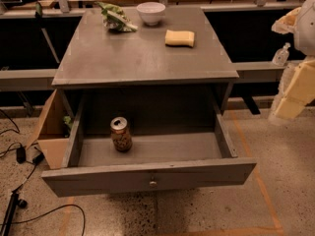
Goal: Pick orange can from top drawer and place on counter
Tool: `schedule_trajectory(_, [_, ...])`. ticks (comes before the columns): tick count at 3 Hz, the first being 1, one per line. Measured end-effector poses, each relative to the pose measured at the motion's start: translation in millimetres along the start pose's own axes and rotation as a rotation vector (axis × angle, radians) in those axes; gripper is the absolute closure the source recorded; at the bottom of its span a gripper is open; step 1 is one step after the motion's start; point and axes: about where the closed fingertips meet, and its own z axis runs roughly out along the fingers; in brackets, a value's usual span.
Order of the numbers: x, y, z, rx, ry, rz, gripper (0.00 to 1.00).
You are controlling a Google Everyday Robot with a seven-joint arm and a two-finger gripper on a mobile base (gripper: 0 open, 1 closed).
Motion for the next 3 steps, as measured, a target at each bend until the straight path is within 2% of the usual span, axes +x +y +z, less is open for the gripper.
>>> schedule_trajectory(1, [0, 0, 0, 0.0, 0.0, 0.0, 0.0])
schedule_trajectory(2, [-15, 3, 23, -0.022, -0.089, 0.03, 0.0])
schedule_trajectory(3, [-50, 24, 93, -0.121, -0.277, 0.092, 0.0])
